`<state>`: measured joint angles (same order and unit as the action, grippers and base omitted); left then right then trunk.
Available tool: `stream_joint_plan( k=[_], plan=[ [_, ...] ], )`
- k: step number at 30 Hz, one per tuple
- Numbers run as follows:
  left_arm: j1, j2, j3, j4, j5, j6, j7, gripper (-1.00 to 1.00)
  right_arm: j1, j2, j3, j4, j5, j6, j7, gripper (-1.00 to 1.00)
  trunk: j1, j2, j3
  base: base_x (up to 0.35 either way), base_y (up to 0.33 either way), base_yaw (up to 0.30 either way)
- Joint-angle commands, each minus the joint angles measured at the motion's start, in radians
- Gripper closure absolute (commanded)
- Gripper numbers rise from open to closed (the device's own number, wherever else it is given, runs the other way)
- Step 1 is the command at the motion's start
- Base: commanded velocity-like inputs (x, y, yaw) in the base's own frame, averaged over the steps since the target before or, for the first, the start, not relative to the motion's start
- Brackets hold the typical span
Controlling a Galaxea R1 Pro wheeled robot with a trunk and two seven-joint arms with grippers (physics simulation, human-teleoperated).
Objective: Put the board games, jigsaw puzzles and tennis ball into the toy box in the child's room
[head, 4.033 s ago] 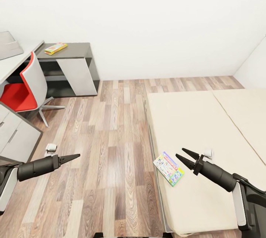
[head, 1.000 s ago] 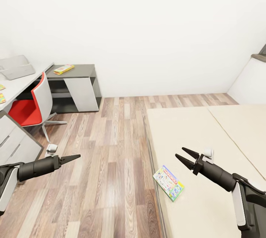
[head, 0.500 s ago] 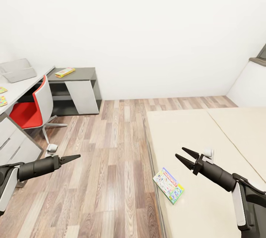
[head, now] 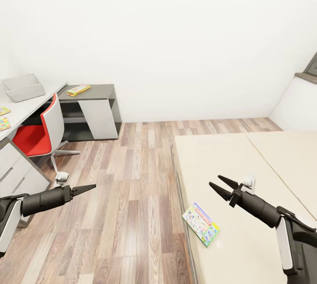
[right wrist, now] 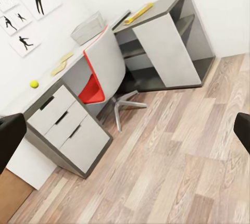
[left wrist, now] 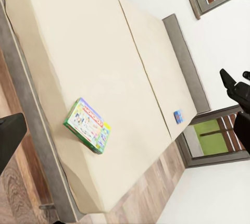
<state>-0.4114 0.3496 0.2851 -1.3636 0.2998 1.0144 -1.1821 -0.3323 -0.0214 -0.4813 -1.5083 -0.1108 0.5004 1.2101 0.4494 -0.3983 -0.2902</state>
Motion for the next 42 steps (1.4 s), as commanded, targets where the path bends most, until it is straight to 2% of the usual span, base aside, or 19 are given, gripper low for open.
stream_joint_plan(
  k=[1,23,30,42],
  plan=[
    [-0.001,0.000,0.000,0.000,0.001,0.006,-0.002,-1.00,-0.001,0.000,-0.001,0.000,-0.004,0.009,0.002,-1.00,0.001,-0.002,0.000,0.000,0.000,0.000],
    [-0.001,0.000,0.000,0.000,-0.001,0.006,-0.002,-1.00,-0.001,0.000,0.000,0.000,-0.004,0.009,-0.001,-1.00,0.001,-0.002,0.036,0.000,0.000,0.000],
    [-0.001,0.000,0.003,0.000,-0.036,0.006,-0.002,-1.00,-0.001,0.000,0.000,0.000,-0.004,0.009,-0.001,-1.00,0.001,-0.002,0.048,0.000,0.000,0.029],
    [-0.001,0.000,0.004,0.000,-0.044,0.006,-0.002,-1.00,-0.001,0.000,0.000,0.000,-0.003,0.009,-0.003,-1.00,0.001,-0.002,0.067,0.000,0.000,0.074]
  ],
)
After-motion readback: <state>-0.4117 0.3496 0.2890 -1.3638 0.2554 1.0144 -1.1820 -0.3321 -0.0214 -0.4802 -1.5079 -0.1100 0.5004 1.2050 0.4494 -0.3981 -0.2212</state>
